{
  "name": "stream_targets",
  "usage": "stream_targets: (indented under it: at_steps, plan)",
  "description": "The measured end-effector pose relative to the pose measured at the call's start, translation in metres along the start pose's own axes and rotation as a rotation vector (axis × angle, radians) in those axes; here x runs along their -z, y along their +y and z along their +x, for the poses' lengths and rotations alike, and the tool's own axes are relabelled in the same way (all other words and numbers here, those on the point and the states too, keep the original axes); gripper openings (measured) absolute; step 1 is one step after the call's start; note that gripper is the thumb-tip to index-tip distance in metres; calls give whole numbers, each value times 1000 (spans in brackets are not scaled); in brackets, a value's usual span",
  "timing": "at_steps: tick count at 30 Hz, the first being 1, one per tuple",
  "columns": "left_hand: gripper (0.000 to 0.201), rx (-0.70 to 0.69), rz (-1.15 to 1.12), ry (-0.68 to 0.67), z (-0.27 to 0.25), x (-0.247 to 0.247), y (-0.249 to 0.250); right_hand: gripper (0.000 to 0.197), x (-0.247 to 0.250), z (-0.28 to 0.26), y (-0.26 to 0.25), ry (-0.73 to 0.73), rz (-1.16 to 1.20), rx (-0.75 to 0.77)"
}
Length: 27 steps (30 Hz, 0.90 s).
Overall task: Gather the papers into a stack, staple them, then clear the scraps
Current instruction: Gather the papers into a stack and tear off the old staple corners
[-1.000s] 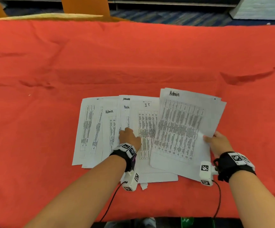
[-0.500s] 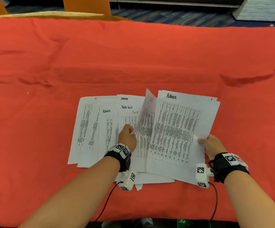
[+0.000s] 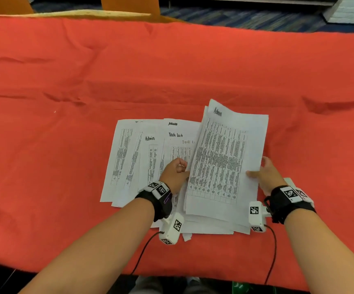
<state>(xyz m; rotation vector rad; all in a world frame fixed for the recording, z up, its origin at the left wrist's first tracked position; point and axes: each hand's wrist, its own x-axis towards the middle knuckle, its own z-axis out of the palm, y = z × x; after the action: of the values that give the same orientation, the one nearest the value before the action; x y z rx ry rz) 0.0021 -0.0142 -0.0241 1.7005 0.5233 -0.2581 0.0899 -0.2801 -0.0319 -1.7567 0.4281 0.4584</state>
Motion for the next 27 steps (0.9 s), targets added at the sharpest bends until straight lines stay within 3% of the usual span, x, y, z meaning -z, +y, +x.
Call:
stream_targets:
  at_steps: [2, 5, 7, 9, 12, 17, 22, 27]
  plan:
    - [13, 11, 227, 111, 4, 5, -7, 47, 6, 2, 3, 7, -27, 0]
    - [49, 163, 500, 299, 7, 11, -18, 43, 15, 3, 10, 57, 35, -20]
    - [78, 252, 592, 301, 5, 10, -22, 42, 20, 4, 17, 66, 86, -33]
    - [93, 270, 620, 271, 6, 7, -25, 40, 25, 6, 25, 67, 113, -51]
    - [91, 260, 484, 219, 11, 4, -27, 43, 31, 2, 27, 88, 117, -70]
    - [60, 200, 420, 250, 15, 10, -23, 49, 36, -6, 25, 109, 131, -75]
    - [54, 248, 763, 311, 21, 22, -19, 38, 27, -7, 29, 78, 146, -89]
    - [59, 285, 745, 236, 25, 24, -15, 41, 15, -7, 33, 11, 110, -99]
